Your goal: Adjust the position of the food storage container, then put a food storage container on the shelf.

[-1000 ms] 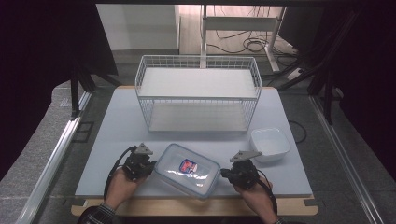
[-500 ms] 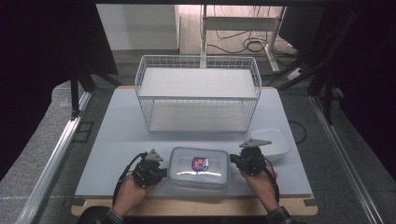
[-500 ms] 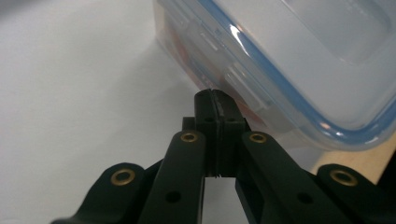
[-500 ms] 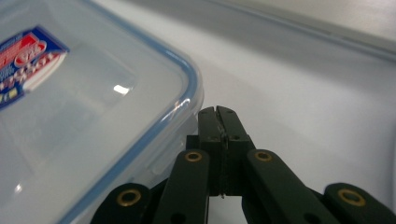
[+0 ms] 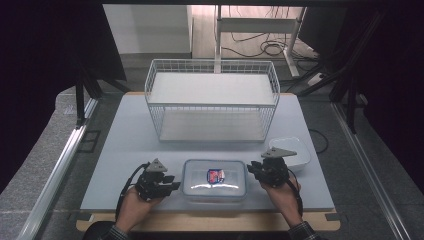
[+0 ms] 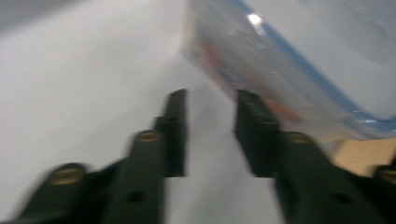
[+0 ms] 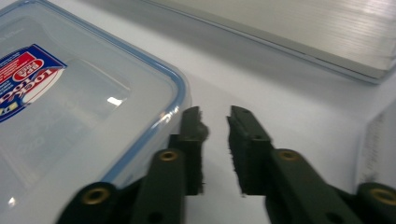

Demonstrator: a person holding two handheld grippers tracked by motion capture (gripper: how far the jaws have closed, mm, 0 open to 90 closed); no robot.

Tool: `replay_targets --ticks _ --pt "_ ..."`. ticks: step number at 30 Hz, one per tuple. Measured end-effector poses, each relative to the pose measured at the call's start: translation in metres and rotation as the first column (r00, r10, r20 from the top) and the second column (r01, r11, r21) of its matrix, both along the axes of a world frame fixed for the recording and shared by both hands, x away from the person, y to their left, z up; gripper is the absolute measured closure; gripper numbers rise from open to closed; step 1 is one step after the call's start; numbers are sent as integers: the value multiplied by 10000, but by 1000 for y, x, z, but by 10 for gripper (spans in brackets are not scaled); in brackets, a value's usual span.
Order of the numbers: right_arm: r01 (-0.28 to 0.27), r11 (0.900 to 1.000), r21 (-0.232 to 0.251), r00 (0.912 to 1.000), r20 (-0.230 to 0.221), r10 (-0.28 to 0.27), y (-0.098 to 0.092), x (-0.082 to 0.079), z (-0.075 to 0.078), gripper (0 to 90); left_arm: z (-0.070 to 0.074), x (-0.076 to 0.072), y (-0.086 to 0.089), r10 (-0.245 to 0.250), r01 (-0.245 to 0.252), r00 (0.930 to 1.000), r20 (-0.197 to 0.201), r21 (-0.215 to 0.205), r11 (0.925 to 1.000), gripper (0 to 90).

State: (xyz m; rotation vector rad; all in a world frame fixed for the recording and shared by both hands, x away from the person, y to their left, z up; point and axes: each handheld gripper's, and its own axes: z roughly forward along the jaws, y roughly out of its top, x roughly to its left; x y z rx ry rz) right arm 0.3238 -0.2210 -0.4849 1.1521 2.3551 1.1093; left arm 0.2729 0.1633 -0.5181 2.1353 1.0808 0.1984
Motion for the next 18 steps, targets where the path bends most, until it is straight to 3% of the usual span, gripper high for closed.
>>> replay_targets --ticks 3,7,11,15,18 --pt "117 9999 75 9999 32 -118 -6 -4 3 602 -3 3 5 86 -89 9996 279 85 9999 349" --pt "208 9997 158 9996 198 -211 -12 -7 8 500 -3 4 12 227 -221 9974 680 -96 9997 188" --pt "187 9994 290 9992 336 -197 -14 -11 12 392 -1 6 20 499 -467 9962 712 -458 9979 136" --pt "-17 9991 429 9985 550 -7 -16 -14 16 282 3 4 23 477 -468 9928 1100 -109 9988 92" --pt "-245 9981 571 9980 594 211 -14 -16 19 218 10 2 24 459 -424 9924 1143 -324 9986 92"
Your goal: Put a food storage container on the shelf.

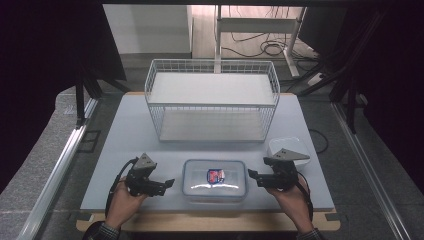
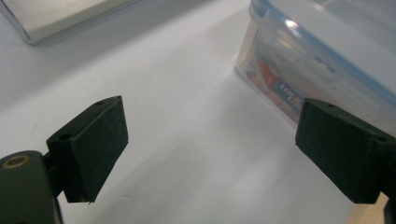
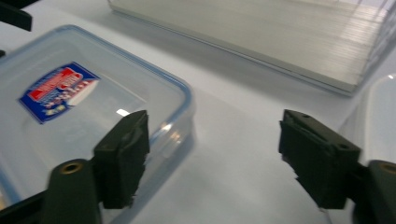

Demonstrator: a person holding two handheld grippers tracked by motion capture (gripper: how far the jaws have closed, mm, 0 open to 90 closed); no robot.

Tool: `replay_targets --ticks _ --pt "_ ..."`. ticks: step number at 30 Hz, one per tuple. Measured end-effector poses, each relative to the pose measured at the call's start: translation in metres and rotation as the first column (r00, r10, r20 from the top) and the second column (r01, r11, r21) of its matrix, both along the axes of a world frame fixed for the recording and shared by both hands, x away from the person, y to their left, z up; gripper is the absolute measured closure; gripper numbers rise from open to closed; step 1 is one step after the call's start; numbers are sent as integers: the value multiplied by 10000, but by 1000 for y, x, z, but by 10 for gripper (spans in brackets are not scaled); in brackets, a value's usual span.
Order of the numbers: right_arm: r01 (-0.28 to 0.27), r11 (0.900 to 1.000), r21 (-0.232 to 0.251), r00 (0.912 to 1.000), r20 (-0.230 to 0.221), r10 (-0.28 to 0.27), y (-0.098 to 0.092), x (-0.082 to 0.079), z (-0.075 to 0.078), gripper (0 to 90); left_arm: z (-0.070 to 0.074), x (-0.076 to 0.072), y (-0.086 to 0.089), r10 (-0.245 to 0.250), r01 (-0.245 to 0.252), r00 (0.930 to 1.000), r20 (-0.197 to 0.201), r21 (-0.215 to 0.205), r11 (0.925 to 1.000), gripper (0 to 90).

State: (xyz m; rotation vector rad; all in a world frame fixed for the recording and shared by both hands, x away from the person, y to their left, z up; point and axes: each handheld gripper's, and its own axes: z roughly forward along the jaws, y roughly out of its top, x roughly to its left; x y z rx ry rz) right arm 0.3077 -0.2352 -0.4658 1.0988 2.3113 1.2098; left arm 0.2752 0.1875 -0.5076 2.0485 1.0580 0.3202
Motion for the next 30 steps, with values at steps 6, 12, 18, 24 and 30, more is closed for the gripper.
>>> replay_targets --ticks 6,12,18,24,30 --pt "-415 9990 156 9990 -164 417 9 -5 2 86 17 -4 -1 -320 300 9992 -242 -780 9965 44" --pt "-845 9960 301 9945 -589 861 20 -10 4 13 27 -6 -15 -1121 1046 9929 -408 -1547 9824 35" --pt "-1007 9935 538 9865 -1238 1067 26 -10 1 65 24 3 -39 -1642 1522 9830 -824 -1361 9789 52" --pt "-1177 9889 902 9656 -2220 1352 30 -3 -11 68 8 20 -48 -2001 1737 9663 -1620 -1636 9711 19" --pt "-1278 9847 1187 9324 -3239 1601 35 5 -26 52 -7 26 -52 -2860 2201 9232 -2567 -2568 9411 13"
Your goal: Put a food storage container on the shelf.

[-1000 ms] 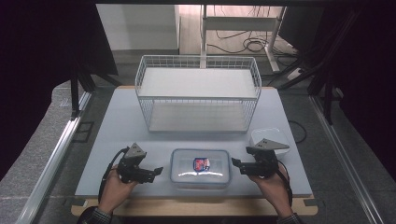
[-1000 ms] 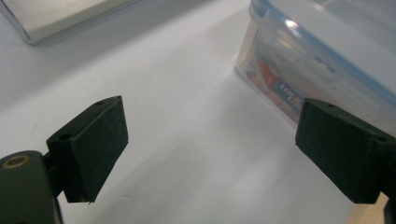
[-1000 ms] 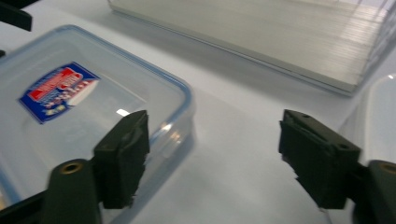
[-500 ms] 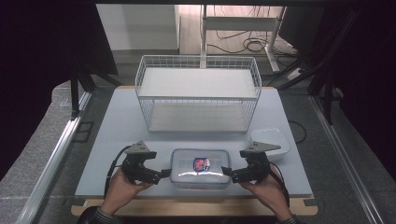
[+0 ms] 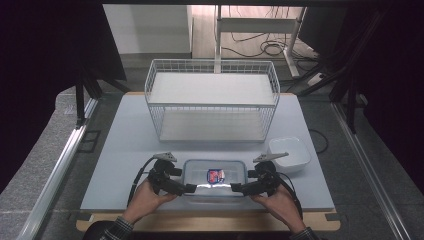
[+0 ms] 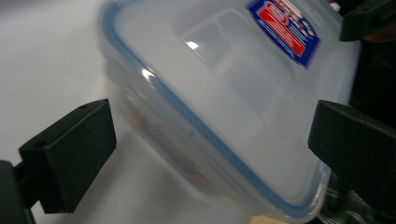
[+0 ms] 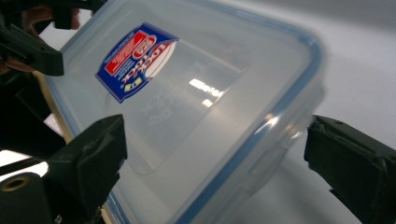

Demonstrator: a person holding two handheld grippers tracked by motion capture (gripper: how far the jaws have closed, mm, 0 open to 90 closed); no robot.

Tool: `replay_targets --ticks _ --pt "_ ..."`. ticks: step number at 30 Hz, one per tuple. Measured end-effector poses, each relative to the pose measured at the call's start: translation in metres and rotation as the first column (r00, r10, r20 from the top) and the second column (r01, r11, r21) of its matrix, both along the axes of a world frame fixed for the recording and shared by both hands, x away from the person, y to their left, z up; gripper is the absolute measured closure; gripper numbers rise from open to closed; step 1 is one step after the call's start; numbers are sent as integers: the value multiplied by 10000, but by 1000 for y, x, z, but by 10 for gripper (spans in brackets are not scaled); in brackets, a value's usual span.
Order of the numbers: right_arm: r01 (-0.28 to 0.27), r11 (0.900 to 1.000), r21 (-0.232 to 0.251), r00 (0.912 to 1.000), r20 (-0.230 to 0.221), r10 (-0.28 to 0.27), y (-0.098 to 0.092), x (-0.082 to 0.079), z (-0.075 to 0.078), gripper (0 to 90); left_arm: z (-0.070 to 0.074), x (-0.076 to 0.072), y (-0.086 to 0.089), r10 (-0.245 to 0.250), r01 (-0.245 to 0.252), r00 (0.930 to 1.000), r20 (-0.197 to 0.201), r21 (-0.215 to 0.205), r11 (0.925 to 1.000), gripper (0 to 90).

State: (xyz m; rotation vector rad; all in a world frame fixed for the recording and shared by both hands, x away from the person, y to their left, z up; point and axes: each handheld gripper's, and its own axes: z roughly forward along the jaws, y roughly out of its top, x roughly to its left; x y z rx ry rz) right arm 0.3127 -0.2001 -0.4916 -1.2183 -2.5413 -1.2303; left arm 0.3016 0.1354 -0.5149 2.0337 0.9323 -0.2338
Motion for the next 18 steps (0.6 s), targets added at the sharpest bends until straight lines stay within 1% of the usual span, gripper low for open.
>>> replay_targets --ticks 1,2,3,4,6,7,8,10,11,14,15,18 --pt "-27 9999 135 9996 -288 31 0 1 -2 56 -1 0 -2 -78 78 9999 -78 -4 10000 15" --pt "-136 9996 234 9985 -519 148 1 2 -4 51 -2 0 -3 -26 25 10000 -89 -17 10000 1" --pt "-149 9995 287 9976 -665 167 1 3 -5 47 -1 -1 -2 -20 19 9999 -103 -34 10000 1" --pt "-103 9993 348 9968 -790 130 0 3 -6 48 -1 -1 -1 -29 28 9999 -137 -35 10000 11" --pt "-70 9993 376 9962 -868 102 -1 3 -5 78 0 -3 3 -22 20 9998 -200 -128 9999 56" --pt "-72 9992 381 9959 -900 106 -2 3 -4 91 0 -4 6 -36 31 9997 -261 -210 9998 81" --pt "-53 9992 403 9949 -1002 93 -3 3 -4 103 0 -4 8 -19 3 9991 -415 -373 9993 108" --pt "-54 9986 527 9917 -1280 122 -6 3 -4 134 -2 -4 14 115 -164 9975 -692 -712 9973 166" --pt "-32 9981 610 9901 -1395 117 -8 4 -4 154 -2 -5 16 137 -197 9970 -755 -796 9966 192" --pt "354 9926 1161 9884 -1508 -177 -18 5 -1 299 1 -8 20 130 -184 9981 -604 -894 9958 273" --pt "435 9906 1296 9875 -1559 -230 -20 6 0 330 1 -9 21 154 -213 9980 -605 -980 9950 289" --pt "547 9885 1412 9858 -1651 -310 -23 6 2 373 -1 -11 27 389 -517 9952 -898 -1449 9881 361"
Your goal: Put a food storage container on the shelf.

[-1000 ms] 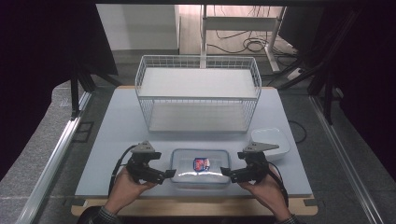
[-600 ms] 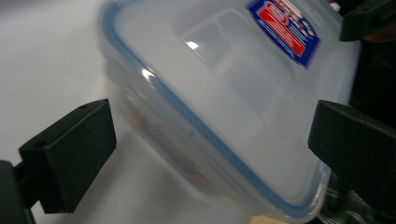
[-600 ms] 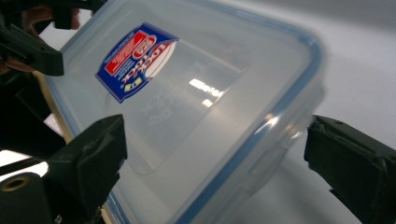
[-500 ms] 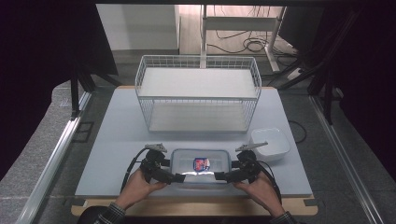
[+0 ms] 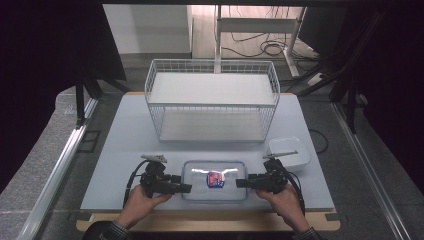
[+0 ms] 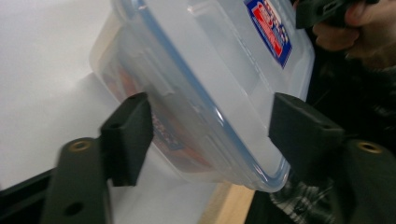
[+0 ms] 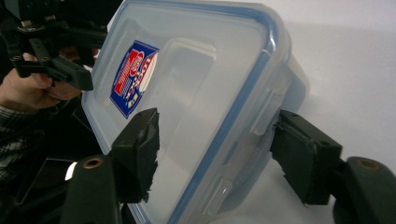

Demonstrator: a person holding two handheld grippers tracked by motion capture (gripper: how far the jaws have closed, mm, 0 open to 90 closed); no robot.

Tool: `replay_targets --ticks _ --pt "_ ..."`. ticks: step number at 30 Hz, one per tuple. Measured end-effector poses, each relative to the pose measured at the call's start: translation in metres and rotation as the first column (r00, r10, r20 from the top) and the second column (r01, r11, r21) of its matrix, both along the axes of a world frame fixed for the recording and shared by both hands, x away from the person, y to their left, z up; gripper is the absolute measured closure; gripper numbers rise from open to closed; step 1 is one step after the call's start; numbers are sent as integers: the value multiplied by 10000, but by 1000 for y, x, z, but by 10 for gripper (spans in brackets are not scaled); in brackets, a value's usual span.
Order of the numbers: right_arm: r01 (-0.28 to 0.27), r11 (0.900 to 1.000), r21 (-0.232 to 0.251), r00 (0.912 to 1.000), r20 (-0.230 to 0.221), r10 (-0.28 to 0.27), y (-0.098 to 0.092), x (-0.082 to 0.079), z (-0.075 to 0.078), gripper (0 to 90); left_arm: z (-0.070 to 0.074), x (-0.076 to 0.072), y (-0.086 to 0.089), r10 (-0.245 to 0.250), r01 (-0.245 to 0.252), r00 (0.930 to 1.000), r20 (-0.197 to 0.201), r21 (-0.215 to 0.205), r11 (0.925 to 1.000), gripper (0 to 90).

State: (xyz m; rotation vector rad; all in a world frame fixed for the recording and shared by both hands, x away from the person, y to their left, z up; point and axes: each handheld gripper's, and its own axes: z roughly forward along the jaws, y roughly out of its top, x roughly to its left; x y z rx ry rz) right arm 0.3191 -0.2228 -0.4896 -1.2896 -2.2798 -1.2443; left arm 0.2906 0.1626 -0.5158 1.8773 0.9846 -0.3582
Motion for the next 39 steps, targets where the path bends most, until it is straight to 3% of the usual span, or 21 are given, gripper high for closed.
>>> replay_targets --ticks 4,8,13,18,21,27,30,33,39 --pt "41 9998 203 9999 -136 -39 -4 -1 1 398 0 -2 2 71 -72 10000 -41 -159 9998 415" --pt "-188 9994 282 9990 -401 199 0 -2 -6 282 0 -5 3 69 -66 9999 129 -249 9997 433" --pt "36 9985 542 9999 -130 -29 -9 -4 0 459 0 -6 5 168 -167 9999 12 -434 9989 454" --pt "316 9963 798 9990 -335 -290 -11 -6 0 483 0 -7 6 402 -413 9990 -182 -612 9973 484" --pt "450 9960 776 9989 -129 -442 -11 -10 3 498 2 -7 7 691 -698 9975 -112 -804 9943 517" --pt "560 9965 628 9954 742 -606 -5 -15 10 512 9 -8 8 1106 -1075 9929 449 -660 9920 548" --pt "510 9975 491 9909 1218 -567 -3 -17 12 512 12 -7 8 1130 -1099 9911 707 -463 9929 547" --pt "503 9975 494 9850 1628 -577 -1 -17 16 513 14 -6 9 1158 -1113 9896 848 -560 9922 546" --pt "509 9963 696 9770 2034 -641 0 -14 26 514 26 -1 12 1168 -1102 9859 1202 -606 9921 546"
